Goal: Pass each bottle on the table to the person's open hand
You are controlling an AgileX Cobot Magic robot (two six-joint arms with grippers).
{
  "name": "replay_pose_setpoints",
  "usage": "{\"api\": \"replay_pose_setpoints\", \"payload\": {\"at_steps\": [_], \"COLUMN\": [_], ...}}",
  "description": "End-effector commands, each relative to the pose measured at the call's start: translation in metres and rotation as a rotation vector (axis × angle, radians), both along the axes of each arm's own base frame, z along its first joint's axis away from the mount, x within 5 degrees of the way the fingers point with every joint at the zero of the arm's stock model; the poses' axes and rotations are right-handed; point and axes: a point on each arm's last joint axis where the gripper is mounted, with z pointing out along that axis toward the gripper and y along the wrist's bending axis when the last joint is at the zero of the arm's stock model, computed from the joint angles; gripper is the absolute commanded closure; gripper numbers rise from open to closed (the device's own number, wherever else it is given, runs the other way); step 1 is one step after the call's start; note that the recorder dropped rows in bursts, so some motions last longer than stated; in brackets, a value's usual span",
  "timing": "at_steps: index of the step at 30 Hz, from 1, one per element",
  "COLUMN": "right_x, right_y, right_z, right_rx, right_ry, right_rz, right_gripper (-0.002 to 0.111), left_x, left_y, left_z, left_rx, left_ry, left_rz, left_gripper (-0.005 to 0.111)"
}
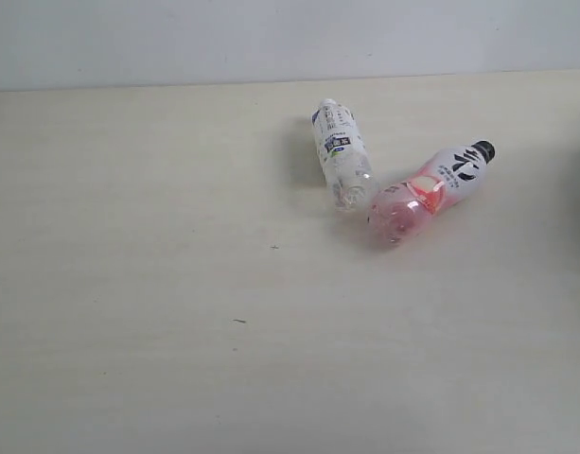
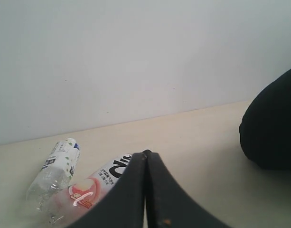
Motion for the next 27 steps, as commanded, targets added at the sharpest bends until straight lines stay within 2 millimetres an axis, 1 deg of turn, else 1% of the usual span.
{"api": "replay_pose_setpoints", "payload": {"at_steps": [1, 3, 4, 6, 8, 10, 13, 19, 22, 27], "right_x": [0.0, 0.0, 0.0, 0.0, 0.0, 0.0, 0.0, 0.0, 0.0, 0.0], "right_y": [0.0, 0.0, 0.0, 0.0, 0.0, 0.0, 0.0, 0.0, 0.0, 0.0], "right_z": [-0.001, -0.001, -0.001, -0.001, -0.001, -0.001, -0.001, -0.001, -0.001, -0.001], "right_rx": [-0.003, -0.003, -0.003, -0.003, -0.003, -0.003, -0.003, -0.003, -0.003, -0.003], "right_ry": [-0.012, -0.012, -0.012, -0.012, -0.012, -0.012, -0.012, -0.012, -0.012, -0.012], "right_rz": [0.002, 0.002, 0.002, 0.002, 0.002, 0.002, 0.002, 0.002, 0.002, 0.002], "right_gripper": [0.108, 0.108, 0.108, 0.108, 0.108, 0.108, 0.108, 0.108, 0.108, 0.108], "left_x": [0.009, 0.015, 0.017, 0.021, 0.022, 0.021, 0.018, 0.014, 0.011, 0.001], "left_y": [0.011, 0.021, 0.025, 0.031, 0.033, 0.031, 0.023, 0.016, 0.012, 0.003], "left_z": [0.005, 0.005, 0.005, 0.003, -0.001, -0.002, -0.006, -0.007, -0.003, 0.006], "left_rx": [-0.104, -0.198, -0.218, -0.231, -0.214, -0.186, -0.113, -0.09, -0.088, -0.068], "left_ry": [0.016, 0.08, 0.091, 0.122, 0.151, 0.157, 0.16, 0.164, 0.12, -0.041], "left_rz": [0.163, 0.287, 0.34, 0.425, 0.459, 0.443, 0.364, 0.273, 0.228, 0.085], "left_gripper": [0.104, 0.104, 0.104, 0.104, 0.104, 0.104, 0.104, 0.104, 0.104, 0.104]}}
